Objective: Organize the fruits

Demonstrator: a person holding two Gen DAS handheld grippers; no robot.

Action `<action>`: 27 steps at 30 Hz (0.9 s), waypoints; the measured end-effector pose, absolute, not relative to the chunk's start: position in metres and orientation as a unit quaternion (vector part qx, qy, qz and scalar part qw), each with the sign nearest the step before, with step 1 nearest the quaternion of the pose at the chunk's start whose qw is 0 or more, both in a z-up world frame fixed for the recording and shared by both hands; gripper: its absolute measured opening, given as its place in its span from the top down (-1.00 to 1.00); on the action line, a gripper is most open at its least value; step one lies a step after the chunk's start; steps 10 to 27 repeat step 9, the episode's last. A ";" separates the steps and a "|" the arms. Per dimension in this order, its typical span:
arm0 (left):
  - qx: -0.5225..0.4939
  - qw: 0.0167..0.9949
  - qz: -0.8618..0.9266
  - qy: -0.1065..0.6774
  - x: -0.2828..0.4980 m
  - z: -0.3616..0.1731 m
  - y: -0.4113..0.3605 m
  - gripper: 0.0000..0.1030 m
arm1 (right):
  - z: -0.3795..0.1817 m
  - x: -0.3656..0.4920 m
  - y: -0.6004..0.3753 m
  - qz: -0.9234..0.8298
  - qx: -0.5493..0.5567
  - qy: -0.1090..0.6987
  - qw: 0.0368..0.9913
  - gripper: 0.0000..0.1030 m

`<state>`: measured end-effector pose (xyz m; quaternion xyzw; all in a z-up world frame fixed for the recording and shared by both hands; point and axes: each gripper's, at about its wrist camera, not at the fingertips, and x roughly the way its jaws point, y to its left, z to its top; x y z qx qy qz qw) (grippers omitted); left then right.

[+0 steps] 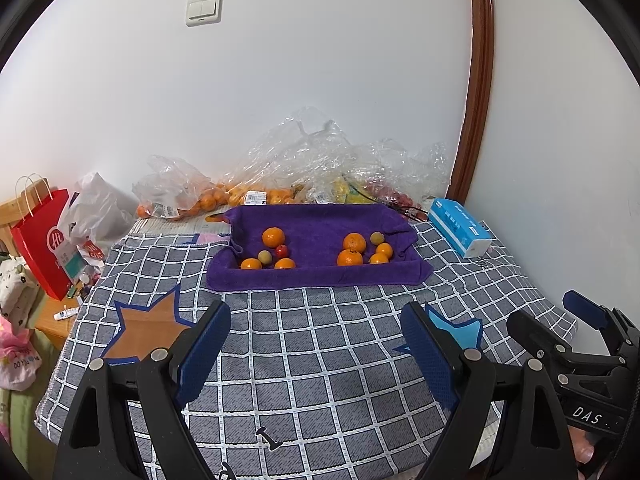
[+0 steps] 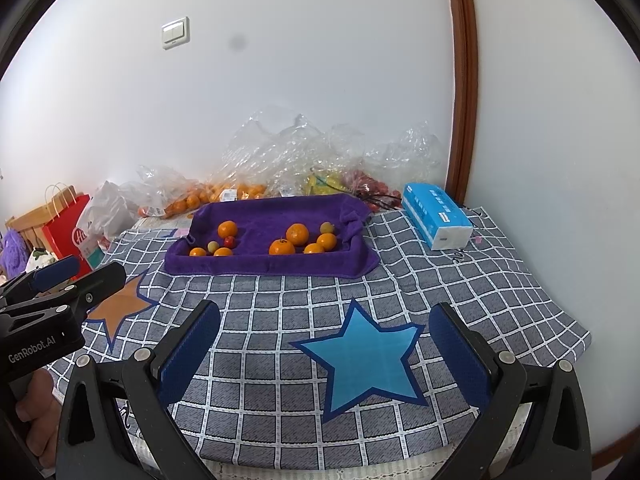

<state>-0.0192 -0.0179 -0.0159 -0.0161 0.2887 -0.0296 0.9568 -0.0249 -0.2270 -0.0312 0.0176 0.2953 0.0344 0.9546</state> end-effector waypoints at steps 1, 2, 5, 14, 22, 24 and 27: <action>-0.017 0.957 -0.029 0.289 -0.019 -0.016 -0.018 -0.67 | -0.031 -0.025 -0.227 0.034 0.018 0.296 0.955 -0.99; -0.017 0.957 -0.029 0.288 -0.019 -0.016 -0.018 -0.67 | -0.031 -0.024 -0.227 0.034 0.018 0.296 0.954 -0.99; -0.019 0.957 -0.027 0.288 -0.019 -0.016 -0.018 -0.67 | -0.031 -0.024 -0.226 0.034 0.018 0.296 0.955 -0.99; -0.016 0.957 -0.024 0.289 -0.019 -0.016 -0.019 -0.68 | -0.031 -0.024 -0.226 0.034 0.017 0.296 0.954 -0.99; -0.016 0.957 -0.024 0.289 -0.019 -0.016 -0.019 -0.68 | -0.031 -0.024 -0.226 0.034 0.017 0.296 0.954 -0.99; -0.016 0.957 -0.024 0.289 -0.019 -0.016 -0.019 -0.68 | -0.031 -0.024 -0.226 0.034 0.017 0.296 0.954 -0.99; -0.016 0.957 -0.024 0.289 -0.019 -0.016 -0.019 -0.68 | -0.031 -0.024 -0.226 0.034 0.017 0.296 0.954 -0.99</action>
